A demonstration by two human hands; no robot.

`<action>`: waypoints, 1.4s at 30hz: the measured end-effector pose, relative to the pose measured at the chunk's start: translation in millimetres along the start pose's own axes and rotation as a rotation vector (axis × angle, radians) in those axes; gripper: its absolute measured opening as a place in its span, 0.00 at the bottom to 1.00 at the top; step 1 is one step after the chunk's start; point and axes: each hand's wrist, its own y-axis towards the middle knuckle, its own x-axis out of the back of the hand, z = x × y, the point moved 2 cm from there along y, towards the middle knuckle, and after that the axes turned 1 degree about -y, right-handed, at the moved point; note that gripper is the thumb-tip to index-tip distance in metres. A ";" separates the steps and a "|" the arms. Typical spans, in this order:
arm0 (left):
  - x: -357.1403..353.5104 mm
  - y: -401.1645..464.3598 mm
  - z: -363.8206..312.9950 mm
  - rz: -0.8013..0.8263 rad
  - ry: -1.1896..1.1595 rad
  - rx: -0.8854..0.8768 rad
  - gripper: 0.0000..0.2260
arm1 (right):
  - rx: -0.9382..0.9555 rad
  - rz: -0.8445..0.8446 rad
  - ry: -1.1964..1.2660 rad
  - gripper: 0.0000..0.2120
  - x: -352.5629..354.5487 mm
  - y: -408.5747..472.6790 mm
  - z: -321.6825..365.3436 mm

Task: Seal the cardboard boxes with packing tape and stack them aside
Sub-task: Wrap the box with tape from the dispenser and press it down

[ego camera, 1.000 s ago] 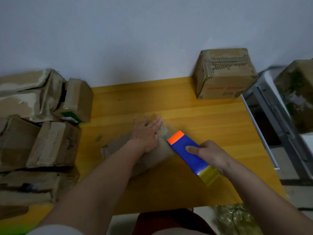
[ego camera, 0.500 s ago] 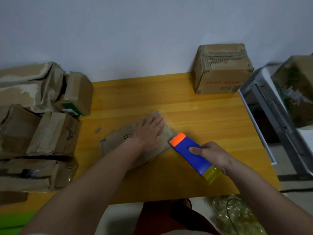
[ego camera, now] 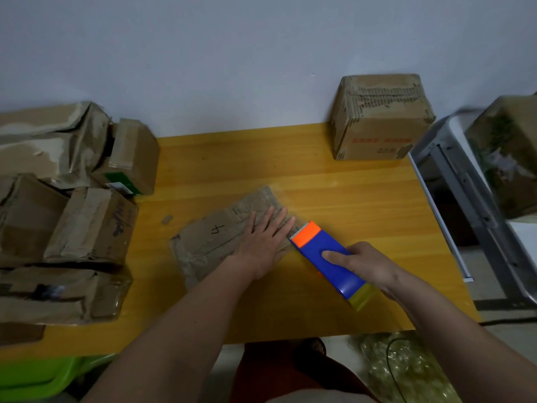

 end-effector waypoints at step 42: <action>19.9 40.8 -21.5 -0.192 -0.243 0.482 0.38 | -0.235 -0.529 -0.632 0.20 20.5 56.6 -7.1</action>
